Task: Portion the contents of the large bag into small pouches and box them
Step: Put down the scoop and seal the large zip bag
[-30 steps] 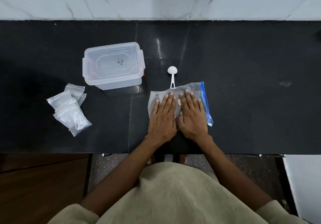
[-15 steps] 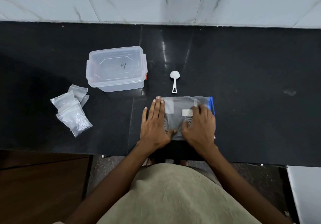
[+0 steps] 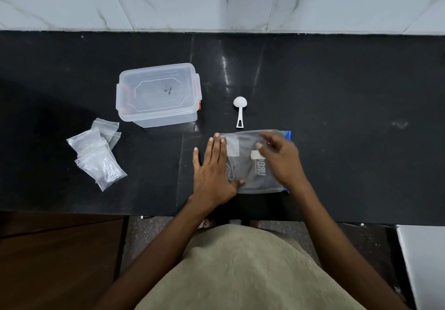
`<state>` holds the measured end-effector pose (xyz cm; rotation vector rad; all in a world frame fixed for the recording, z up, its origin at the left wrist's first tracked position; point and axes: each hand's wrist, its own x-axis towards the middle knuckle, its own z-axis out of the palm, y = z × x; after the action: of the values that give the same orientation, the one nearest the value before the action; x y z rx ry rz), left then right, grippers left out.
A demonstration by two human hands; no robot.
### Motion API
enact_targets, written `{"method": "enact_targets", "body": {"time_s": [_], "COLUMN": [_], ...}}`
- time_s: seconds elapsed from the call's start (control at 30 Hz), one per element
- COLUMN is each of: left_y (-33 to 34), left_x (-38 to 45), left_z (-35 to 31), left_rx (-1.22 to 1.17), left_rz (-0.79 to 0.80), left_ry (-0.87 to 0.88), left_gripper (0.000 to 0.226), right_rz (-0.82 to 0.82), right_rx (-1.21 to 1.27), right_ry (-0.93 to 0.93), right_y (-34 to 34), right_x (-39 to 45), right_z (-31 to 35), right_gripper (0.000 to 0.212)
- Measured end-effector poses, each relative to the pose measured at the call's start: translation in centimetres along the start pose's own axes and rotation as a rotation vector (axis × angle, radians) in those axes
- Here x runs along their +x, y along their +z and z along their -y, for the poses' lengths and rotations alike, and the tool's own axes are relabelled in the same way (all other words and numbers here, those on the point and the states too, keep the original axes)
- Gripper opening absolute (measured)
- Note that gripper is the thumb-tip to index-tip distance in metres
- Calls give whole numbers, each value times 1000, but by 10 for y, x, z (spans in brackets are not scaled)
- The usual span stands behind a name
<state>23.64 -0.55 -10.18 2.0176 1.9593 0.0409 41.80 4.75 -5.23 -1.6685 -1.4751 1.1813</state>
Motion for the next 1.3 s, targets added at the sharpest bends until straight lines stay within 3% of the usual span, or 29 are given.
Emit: {"method": "enact_targets", "body": {"time_s": [0.03,0.1,0.23,0.37,0.47,0.57,0.67,0.77,0.87,0.97,1.1,1.3], "left_y": [-1,-6,-8,-1,8,10,6,-3,-13,-22,-27,-30], "left_x": [1,-1,-8,-9,-10,-13,-15,-15,-16,-15,-17,-22], "left_z": [-2,-10,-30,-49,-59,-60,-58,-54,-50,-46,-47,-48], "left_rx": [-13,-41,-258,-394,-299,-289,-368,-411,-436,-432,-444,-612], "left_rz": [-6,-68,-330,-183,-73,-110,-270,-361,-389,-400,-416,-505], "left_ry": [-8,-3,246,491,568,548,532,501,455,479,473,393], "left_gripper": [123,112,57,41,52,46,19,14,16,21,21,13], "right_rz": [-56,-155,-223,-65,-47,-95,-79,-69,-142,-66,-117,-116], "right_rx": [125,160,-171,-298,-86,300,451,440,119,-36,-191,51], "right_ry": [15,53,237,424,495,564,524,420,157,-28,11,132], "right_y": [-11,-30,-58,-59,-47,-38,-37,-38,-40,-42,-33,-23], "right_x": [-6,-17,-41,-58,-66,-71,-74,-78,-80,-79,-75,-74], "right_z": [6,8,-12,-31,-39,-28,-14,-6,-1,10,25,31], "right_gripper": [21,21,11,32,30,26,22,17,24,29,28,40]}}
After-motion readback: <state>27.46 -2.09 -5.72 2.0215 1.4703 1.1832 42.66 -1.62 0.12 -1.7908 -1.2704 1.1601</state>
